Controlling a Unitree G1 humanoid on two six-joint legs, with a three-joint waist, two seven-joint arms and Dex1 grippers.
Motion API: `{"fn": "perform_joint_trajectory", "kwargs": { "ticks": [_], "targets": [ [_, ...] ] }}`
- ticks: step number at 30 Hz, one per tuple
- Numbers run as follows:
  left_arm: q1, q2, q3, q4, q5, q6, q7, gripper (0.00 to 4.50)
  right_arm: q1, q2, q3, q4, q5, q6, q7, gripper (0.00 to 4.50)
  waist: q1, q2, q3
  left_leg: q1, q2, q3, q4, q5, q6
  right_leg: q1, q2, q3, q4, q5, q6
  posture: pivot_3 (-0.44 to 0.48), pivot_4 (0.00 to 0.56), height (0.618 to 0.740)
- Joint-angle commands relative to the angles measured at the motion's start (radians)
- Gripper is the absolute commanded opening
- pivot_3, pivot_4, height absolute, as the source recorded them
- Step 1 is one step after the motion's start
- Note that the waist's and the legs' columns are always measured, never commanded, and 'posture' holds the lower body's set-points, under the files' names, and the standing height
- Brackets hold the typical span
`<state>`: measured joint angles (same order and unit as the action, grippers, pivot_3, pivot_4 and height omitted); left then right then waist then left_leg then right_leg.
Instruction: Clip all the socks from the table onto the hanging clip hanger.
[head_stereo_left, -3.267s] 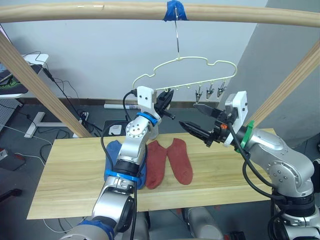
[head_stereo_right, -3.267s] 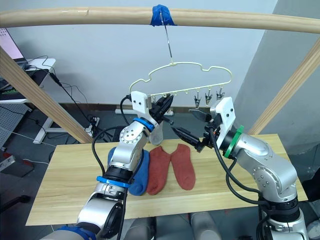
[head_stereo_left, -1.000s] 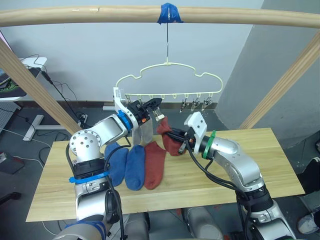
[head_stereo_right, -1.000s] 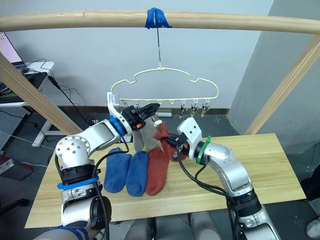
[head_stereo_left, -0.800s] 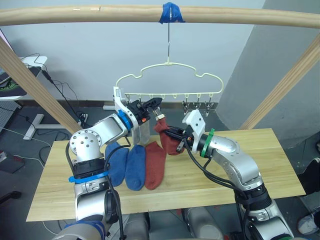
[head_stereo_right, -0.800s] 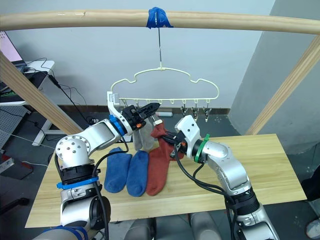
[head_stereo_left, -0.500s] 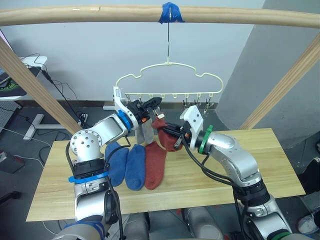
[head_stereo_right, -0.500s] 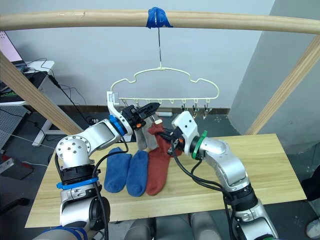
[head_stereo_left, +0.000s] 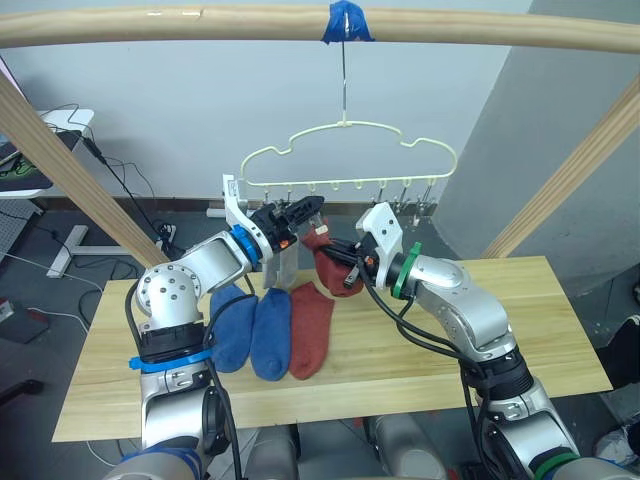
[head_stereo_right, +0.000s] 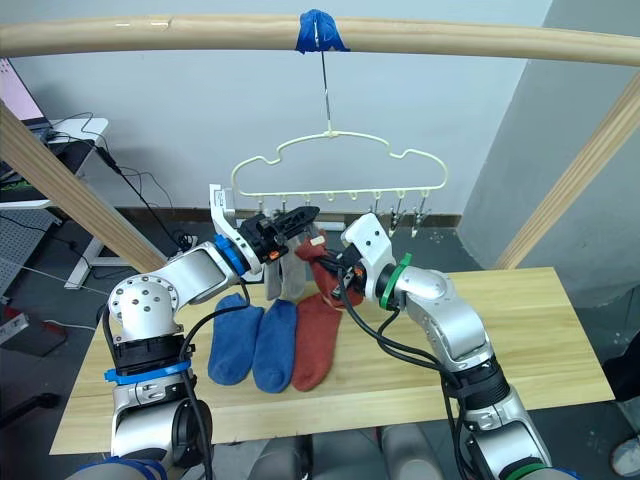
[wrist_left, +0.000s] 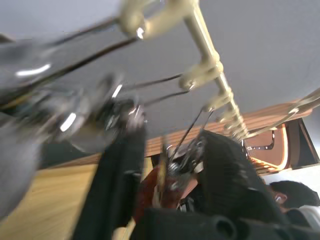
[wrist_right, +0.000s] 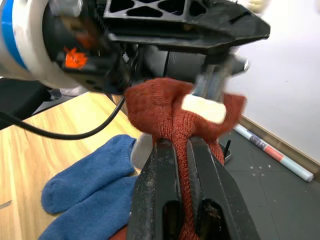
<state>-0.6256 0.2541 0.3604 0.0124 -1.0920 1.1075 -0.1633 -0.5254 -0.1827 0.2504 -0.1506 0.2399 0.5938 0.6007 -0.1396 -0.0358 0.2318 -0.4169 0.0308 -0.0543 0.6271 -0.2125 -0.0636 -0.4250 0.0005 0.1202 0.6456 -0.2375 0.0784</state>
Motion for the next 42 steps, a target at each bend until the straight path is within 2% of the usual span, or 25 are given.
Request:
{"fn": "perform_joint_trajectory", "kwargs": {
  "ticks": [1,5,11,14,16,18,20,22,24,26,29,30,31,33,37,42],
  "targets": [
    [-0.008,0.047,0.014,-0.066,-0.032,0.015,-0.016,3.26,-0.016,0.006,-0.013,0.0,0.003,-0.028,-0.004,0.0,0.001,0.0,0.0,0.0,0.0,0.0,0.0,0.0,0.0,0.0,0.0,0.0,0.0,0.0,0.0,-0.079,0.228,0.74],
    [0.037,0.114,0.017,-0.172,-0.082,0.063,-0.036,4.5,-0.011,0.005,-0.024,0.041,0.009,-0.038,0.006,1.18,0.003,0.0,0.001,-0.001,0.0,0.0,-0.001,0.0,0.0,-0.001,-0.001,0.0,0.0,0.0,0.0,-0.07,0.226,0.74],
    [0.123,0.197,0.042,-0.271,-0.165,0.1,-0.042,4.5,0.003,-0.021,-0.036,0.078,0.004,-0.066,0.026,3.34,0.007,0.0,0.002,-0.001,0.0,0.0,-0.001,0.0,0.0,-0.001,-0.002,-0.001,0.0,0.0,0.0,-0.047,0.222,0.74],
    [0.235,0.283,0.055,-0.354,-0.204,0.117,-0.092,4.5,0.047,-0.079,-0.062,0.055,0.016,-0.061,0.047,4.39,0.009,0.0,0.002,-0.001,0.0,0.0,-0.001,0.0,0.0,-0.001,-0.001,-0.001,0.0,0.0,0.0,-0.037,0.22,0.74],
    [0.307,0.33,0.051,-0.41,-0.19,0.095,-0.139,4.5,0.09,-0.128,-0.088,0.018,0.026,-0.049,0.058,4.45,0.017,0.0,0.002,-0.001,0.0,0.0,-0.002,0.0,0.0,-0.001,-0.002,-0.001,0.0,0.0,0.0,-0.028,0.218,0.74],
    [0.349,0.316,0.063,-0.441,-0.162,0.028,-0.116,4.5,0.13,-0.157,-0.126,-0.03,0.052,-0.028,0.051,4.45,0.03,0.001,0.003,-0.001,0.0,0.0,-0.002,0.0,-0.001,-0.001,-0.002,-0.001,-0.001,-0.001,-0.002,-0.02,0.215,0.74],
    [0.407,0.355,0.015,-0.501,-0.025,-0.036,-0.1,4.5,0.163,-0.169,-0.172,-0.097,0.084,0.002,0.031,4.45,0.04,0.0,0.003,-0.001,0.0,0.0,-0.001,0.0,-0.001,-0.001,-0.002,-0.001,0.0,-0.002,-0.003,-0.019,0.215,0.74],
    [0.469,0.341,0.01,-0.556,0.056,-0.101,-0.07,4.5,0.191,-0.177,-0.207,-0.166,0.102,0.032,0.005,4.45,0.044,0.001,0.003,0.0,0.0,0.0,-0.001,0.0,-0.001,-0.001,-0.002,-0.001,0.0,-0.002,-0.003,-0.017,0.211,0.74],
    [0.548,0.306,-0.004,-0.632,0.213,-0.27,-0.063,4.5,0.212,-0.181,-0.223,-0.223,0.061,0.031,-0.059,4.45,0.047,0.001,0.003,0.0,0.0,0.001,-0.001,0.0,-0.001,-0.001,-0.002,0.0,0.0,-0.004,-0.006,-0.017,0.211,0.74],
    [0.599,0.313,-0.036,-0.668,0.297,-0.351,-0.105,4.5,0.227,-0.172,-0.236,-0.254,0.041,0.015,-0.105,4.45,0.055,0.0,0.003,0.0,0.0,0.002,-0.001,0.0,-0.001,-0.001,-0.002,0.001,-0.001,-0.005,-0.008,-0.014,0.21,0.74],
    [0.663,0.343,-0.07,-0.665,0.331,-0.43,-0.245,4.5,0.232,-0.157,-0.29,-0.313,0.139,0.098,-0.113,4.45,0.058,0.0,0.003,0.0,0.0,0.002,-0.001,0.0,-0.001,-0.001,-0.002,0.0,-0.001,-0.005,-0.009,-0.008,0.212,0.74],
    [0.702,0.378,-0.084,-0.655,0.353,-0.486,-0.35,4.5,0.237,-0.163,-0.286,-0.331,0.124,0.065,-0.114,4.45,0.058,0.0,0.003,0.0,0.0,0.002,-0.001,0.0,-0.001,-0.001,-0.002,0.001,-0.001,-0.006,-0.009,-0.012,0.211,0.74],
    [0.74,0.398,-0.078,-0.646,0.32,-0.517,-0.477,4.5,0.236,-0.14,-0.289,-0.338,0.108,0.041,-0.151,4.45,0.058,0.0,0.003,0.0,0.0,0.003,-0.001,0.0,-0.001,-0.001,-0.002,0.001,-0.001,-0.006,-0.009,-0.012,0.211,0.74],
    [0.792,0.411,-0.082,-0.624,0.346,-0.619,-0.603,4.5,0.214,-0.076,-0.29,-0.315,0.068,0.007,-0.245,4.45,0.055,0.0,0.003,0.0,0.0,0.003,-0.001,-0.001,-0.001,-0.001,-0.003,0.001,-0.002,-0.006,-0.01,-0.009,0.213,0.74],
    [0.784,0.385,-0.088,-0.582,0.399,-0.732,-0.649,4.5,0.17,-0.031,-0.249,-0.27,0.034,-0.029,-0.279,4.45,0.056,0.001,0.003,-0.001,0.001,0.004,-0.002,-0.001,-0.001,-0.004,-0.003,0.001,-0.001,-0.006,-0.01,-0.01,0.213,0.74],
    [0.746,0.366,-0.103,-0.593,0.405,-0.757,-0.642,4.5,0.135,0.014,-0.209,-0.211,0.005,-0.072,-0.307,4.45,0.056,0.001,0.003,-0.001,0.001,0.004,-0.002,-0.001,-0.001,-0.004,-0.003,0.001,-0.001,-0.006,-0.01,-0.004,0.216,0.74]
  ]
}}
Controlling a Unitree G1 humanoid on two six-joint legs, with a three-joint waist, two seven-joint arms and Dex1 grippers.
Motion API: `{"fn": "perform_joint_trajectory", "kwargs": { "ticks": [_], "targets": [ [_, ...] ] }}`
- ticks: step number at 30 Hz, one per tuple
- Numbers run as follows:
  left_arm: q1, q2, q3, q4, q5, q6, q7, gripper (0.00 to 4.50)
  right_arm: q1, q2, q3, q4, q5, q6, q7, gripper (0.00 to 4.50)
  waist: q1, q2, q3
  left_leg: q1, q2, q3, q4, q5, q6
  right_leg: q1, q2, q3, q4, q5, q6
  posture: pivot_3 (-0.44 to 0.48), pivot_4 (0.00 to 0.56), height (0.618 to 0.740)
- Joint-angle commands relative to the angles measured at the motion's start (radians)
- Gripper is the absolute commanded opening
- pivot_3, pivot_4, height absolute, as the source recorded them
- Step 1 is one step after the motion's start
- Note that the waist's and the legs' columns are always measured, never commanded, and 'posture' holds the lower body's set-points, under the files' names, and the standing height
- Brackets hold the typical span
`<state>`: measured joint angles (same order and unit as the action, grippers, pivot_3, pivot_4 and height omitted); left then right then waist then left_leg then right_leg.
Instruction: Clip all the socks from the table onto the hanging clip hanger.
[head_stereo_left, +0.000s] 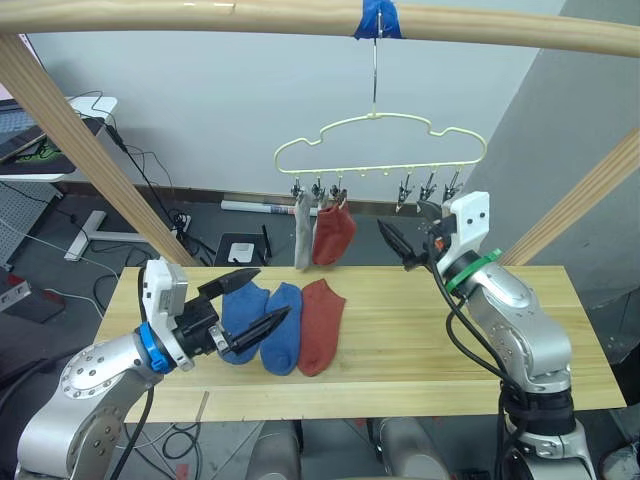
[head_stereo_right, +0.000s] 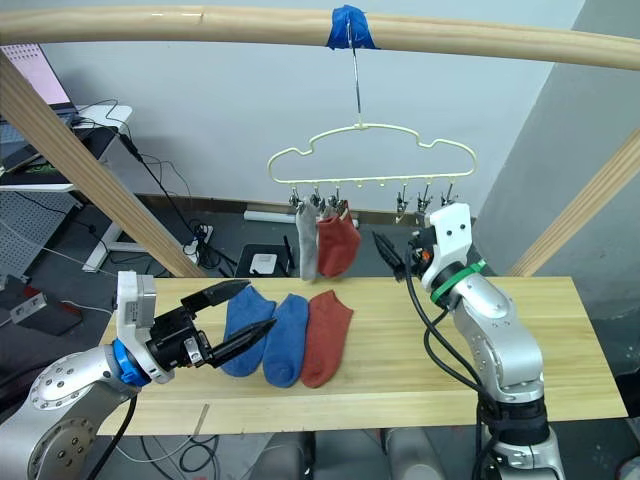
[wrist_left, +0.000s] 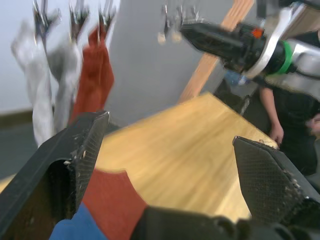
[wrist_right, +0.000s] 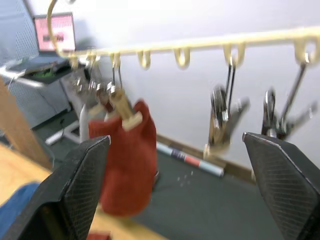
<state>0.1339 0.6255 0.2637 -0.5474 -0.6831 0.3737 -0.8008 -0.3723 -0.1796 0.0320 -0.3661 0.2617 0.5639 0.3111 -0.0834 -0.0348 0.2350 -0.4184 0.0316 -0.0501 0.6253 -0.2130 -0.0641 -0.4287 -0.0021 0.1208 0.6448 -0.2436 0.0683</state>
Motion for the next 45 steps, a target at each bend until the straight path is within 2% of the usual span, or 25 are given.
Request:
{"fn": "perform_joint_trajectory", "kwargs": {
  "ticks": [1,7,16,27,34,45],
  "targets": [
    [-0.015,-0.006,-0.008,-0.038,-0.008,-0.019,-0.001,4.5,-0.022,0.016,0.011,0.012,-0.021,-0.048,-0.022,4.45,0.0,0.0,0.0,0.0,0.0,0.0,0.0,0.0,0.0,0.0,0.0,0.0,0.0,0.0,0.0,-0.004,0.216,0.74],
    [-0.004,-0.01,-0.015,-0.091,-0.04,-0.002,0.019,4.5,-0.053,0.031,0.008,0.071,-0.05,-0.073,-0.063,4.45,0.001,0.0,0.0,-0.001,0.0,-0.001,0.0,0.0,0.0,0.0,0.0,-0.001,0.001,0.002,0.004,0.017,0.225,0.74],
    [-0.006,-0.024,-0.006,-0.095,-0.048,-0.009,0.042,4.5,-0.065,0.023,-0.002,0.093,-0.054,-0.06,-0.076,4.45,0.003,0.0,0.0,-0.001,0.0,-0.001,0.0,0.0,0.0,0.0,0.0,-0.001,0.002,0.0,0.002,0.03,0.224,0.74],
    [-0.027,-0.039,-0.007,-0.086,-0.041,-0.015,0.051,4.5,-0.016,-0.013,0.017,0.066,-0.048,-0.033,-0.046,4.45,0.006,0.0,0.0,-0.001,0.0,-0.002,0.0,0.0,0.0,0.0,0.0,-0.001,0.002,0.002,0.004,0.038,0.225,0.74],
    [-0.041,-0.063,-0.028,-0.09,-0.027,-0.021,0.066,4.5,-0.087,-0.003,-0.008,0.11,-0.054,-0.042,-0.08,4.45,0.006,0.0,0.0,0.0,0.0,-0.002,0.002,0.0,0.001,0.0,0.0,-0.001,0.003,0.002,0.004,0.025,0.228,0.74],
    [-0.054,-0.055,-0.029,-0.084,-0.028,-0.022,0.057,4.5,-0.123,0.016,-0.008,0.141,-0.06,-0.063,-0.091,4.45,0.005,0.0,0.0,0.0,0.0,-0.002,0.001,0.0,0.001,0.001,0.001,-0.001,0.003,0.003,0.005,0.022,0.226,0.74]
  ]
}}
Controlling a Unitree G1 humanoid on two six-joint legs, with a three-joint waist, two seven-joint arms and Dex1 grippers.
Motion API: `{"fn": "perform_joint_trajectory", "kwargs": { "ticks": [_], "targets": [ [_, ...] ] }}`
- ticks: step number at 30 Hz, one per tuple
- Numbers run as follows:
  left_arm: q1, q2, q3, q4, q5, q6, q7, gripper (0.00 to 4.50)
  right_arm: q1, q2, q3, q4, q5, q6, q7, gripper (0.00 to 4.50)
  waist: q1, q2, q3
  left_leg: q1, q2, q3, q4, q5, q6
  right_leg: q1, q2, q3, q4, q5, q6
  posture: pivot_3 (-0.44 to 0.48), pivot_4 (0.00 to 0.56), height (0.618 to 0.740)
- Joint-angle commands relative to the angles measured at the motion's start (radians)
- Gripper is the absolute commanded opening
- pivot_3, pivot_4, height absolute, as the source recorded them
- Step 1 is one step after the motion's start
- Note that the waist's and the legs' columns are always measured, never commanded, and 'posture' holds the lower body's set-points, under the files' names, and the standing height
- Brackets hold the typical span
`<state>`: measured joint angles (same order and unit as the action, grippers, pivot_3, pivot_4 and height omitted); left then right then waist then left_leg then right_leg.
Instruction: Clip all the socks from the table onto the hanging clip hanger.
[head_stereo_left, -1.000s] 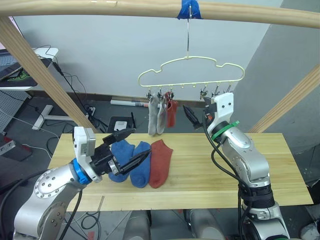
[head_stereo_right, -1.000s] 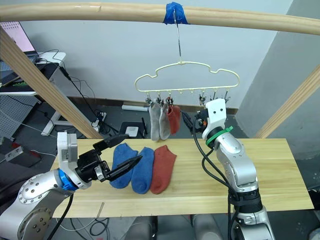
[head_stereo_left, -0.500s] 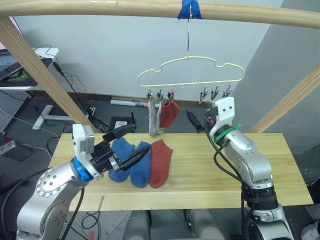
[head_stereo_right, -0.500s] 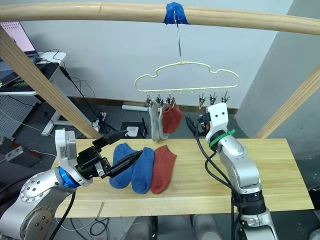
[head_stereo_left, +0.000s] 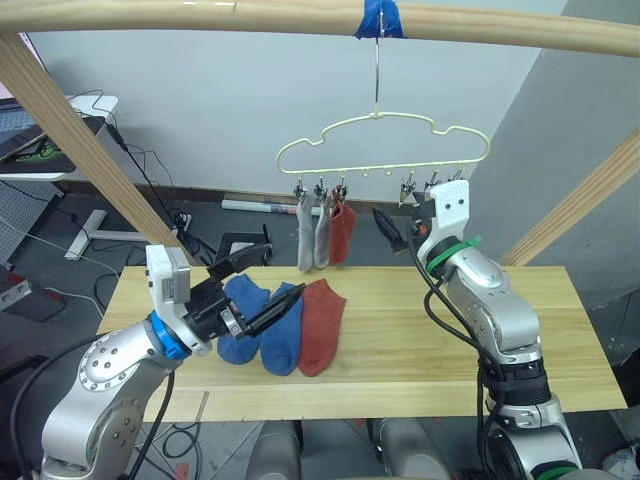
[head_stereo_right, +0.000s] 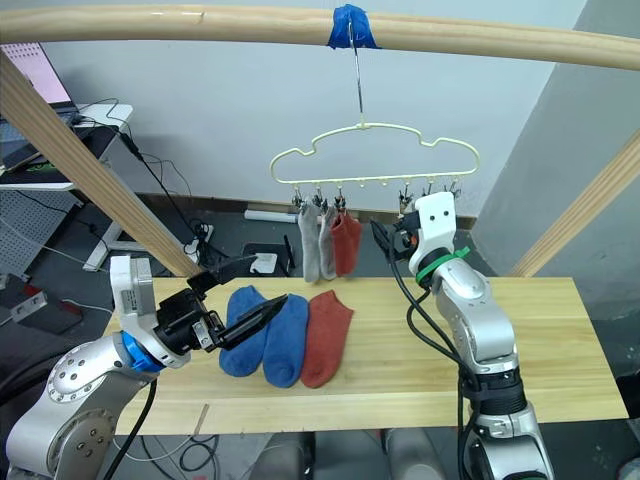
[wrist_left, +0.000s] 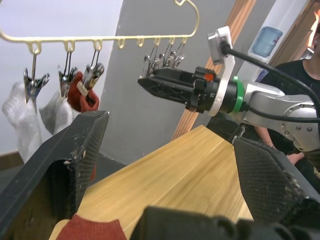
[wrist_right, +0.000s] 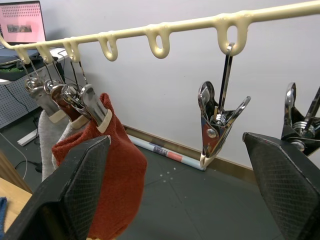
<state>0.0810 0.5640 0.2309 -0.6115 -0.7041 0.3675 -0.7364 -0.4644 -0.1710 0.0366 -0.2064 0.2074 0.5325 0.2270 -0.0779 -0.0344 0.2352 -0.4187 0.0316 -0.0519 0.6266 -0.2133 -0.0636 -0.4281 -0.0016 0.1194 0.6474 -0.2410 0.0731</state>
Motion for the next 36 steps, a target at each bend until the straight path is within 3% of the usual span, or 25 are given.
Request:
{"fn": "perform_joint_trajectory", "kwargs": {
  "ticks": [1,36],
  "targets": [
    [-0.001,0.006,0.004,-0.022,-0.007,-0.016,-0.007,4.5,-0.036,0.01,-0.012,-0.016,-0.004,-0.033,-0.007,4.45,-0.001,0.0,0.0,0.0,0.0,0.0,0.0,0.0,0.0,0.0,0.0,0.0,0.0,0.0,0.0,0.022,0.226,0.74],
    [0.037,-0.002,-0.011,-0.048,-0.003,-0.031,-0.006,4.5,-0.122,0.09,-0.029,0.072,0.006,-0.065,-0.023,4.45,0.0,0.0,0.0,0.0,0.0,-0.001,0.0,0.0,0.0,0.001,0.0,-0.001,0.001,0.001,-0.001,0.036,0.218,0.74]
  ]
}}
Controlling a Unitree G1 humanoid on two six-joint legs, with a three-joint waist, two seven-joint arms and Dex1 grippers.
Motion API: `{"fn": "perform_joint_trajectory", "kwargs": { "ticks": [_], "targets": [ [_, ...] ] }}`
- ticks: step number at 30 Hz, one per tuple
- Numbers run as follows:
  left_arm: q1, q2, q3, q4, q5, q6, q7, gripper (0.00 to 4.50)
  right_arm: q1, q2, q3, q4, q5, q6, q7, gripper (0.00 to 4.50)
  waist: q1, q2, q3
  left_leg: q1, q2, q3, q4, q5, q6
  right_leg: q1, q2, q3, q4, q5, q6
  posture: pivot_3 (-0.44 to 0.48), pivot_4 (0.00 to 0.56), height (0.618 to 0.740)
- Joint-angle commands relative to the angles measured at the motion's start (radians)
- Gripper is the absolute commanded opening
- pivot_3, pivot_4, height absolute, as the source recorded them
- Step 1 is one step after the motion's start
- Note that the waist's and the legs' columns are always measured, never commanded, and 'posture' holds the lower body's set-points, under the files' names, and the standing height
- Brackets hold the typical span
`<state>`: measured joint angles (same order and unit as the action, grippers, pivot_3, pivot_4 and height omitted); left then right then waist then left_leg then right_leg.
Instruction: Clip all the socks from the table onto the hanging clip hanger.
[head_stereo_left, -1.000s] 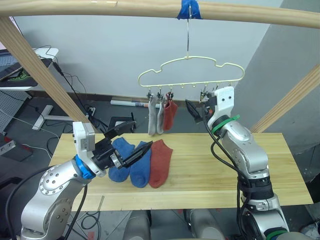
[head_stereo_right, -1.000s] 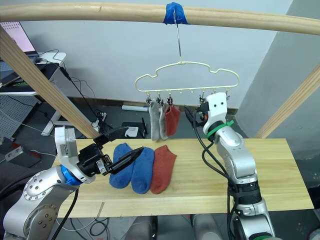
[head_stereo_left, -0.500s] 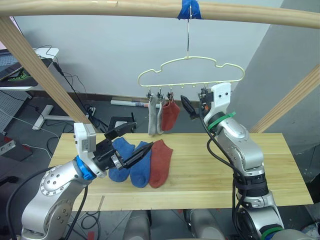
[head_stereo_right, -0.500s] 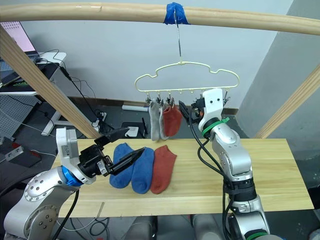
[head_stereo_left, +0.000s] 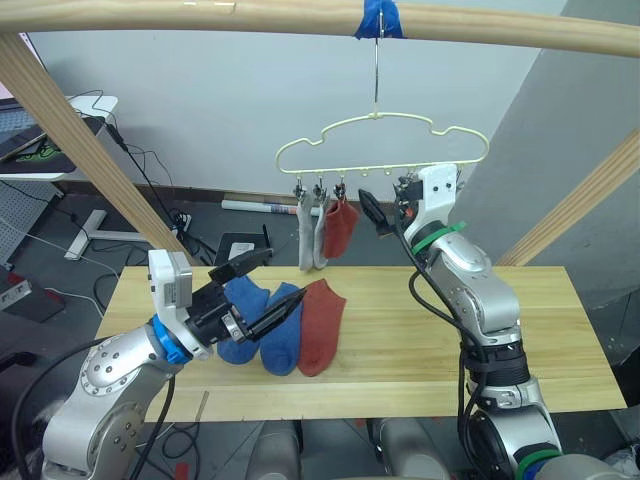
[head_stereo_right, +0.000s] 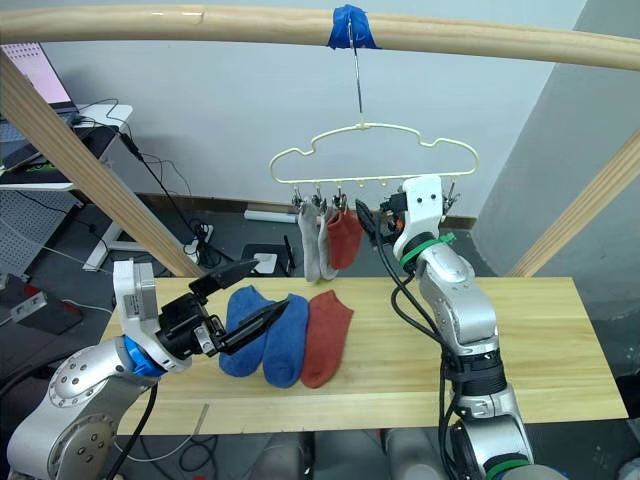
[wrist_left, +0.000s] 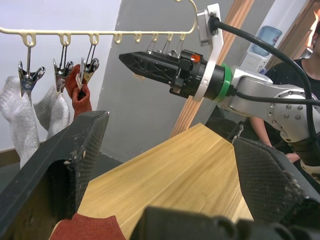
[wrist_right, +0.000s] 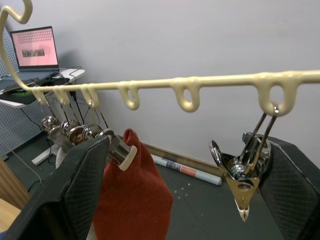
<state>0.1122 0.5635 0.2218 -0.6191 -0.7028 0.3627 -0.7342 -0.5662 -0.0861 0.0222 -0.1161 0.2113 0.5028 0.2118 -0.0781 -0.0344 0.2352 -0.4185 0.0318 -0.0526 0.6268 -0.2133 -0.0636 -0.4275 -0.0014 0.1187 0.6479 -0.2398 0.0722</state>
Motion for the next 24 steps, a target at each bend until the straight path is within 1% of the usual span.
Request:
{"fn": "perform_joint_trajectory", "kwargs": {
  "ticks": [1,7,10,13,24],
  "targets": [
    [0.006,-0.002,-0.002,-0.04,-0.004,-0.027,-0.008,4.5,-0.022,0.005,-0.016,-0.016,0.001,-0.037,-0.008,4.45,0.0,0.0,0.0,0.0,0.0,0.0,0.0,0.0,0.0,0.0,0.0,0.0,0.0,0.0,0.0,0.036,0.218,0.74],
    [0.009,-0.003,-0.004,-0.04,-0.002,-0.03,-0.011,4.5,-0.021,0.004,-0.016,-0.017,0.003,-0.04,-0.008,4.45,0.0,0.0,0.0,0.0,0.0,0.0,0.0,0.0,0.0,0.0,0.0,0.0,0.0,0.0,0.0,0.036,0.219,0.74],
    [0.01,-0.004,-0.006,-0.041,-0.001,-0.03,-0.009,4.5,-0.021,0.004,-0.016,-0.017,0.003,-0.04,-0.008,3.86,0.0,0.0,0.0,0.0,0.0,0.0,0.0,0.0,0.0,0.0,0.0,0.0,0.0,0.0,0.0,0.036,0.219,0.74],
    [0.013,-0.005,-0.008,-0.042,0.0,-0.03,-0.008,4.5,-0.021,0.002,-0.016,-0.018,0.001,-0.038,-0.01,2.91,0.0,0.0,0.0,0.0,0.0,0.0,0.0,0.0,0.0,0.0,0.0,0.0,0.0,0.0,-0.001,0.036,0.219,0.74],
    [0.009,-0.003,-0.016,-0.046,-0.001,-0.028,0.002,4.5,-0.027,-0.001,-0.016,-0.015,0.001,-0.04,-0.016,2.91,0.0,0.0,0.0,0.0,0.0,0.0,0.0,0.0,0.0,0.0,0.0,0.0,0.0,0.0,-0.001,0.034,0.223,0.74]
  ]
}}
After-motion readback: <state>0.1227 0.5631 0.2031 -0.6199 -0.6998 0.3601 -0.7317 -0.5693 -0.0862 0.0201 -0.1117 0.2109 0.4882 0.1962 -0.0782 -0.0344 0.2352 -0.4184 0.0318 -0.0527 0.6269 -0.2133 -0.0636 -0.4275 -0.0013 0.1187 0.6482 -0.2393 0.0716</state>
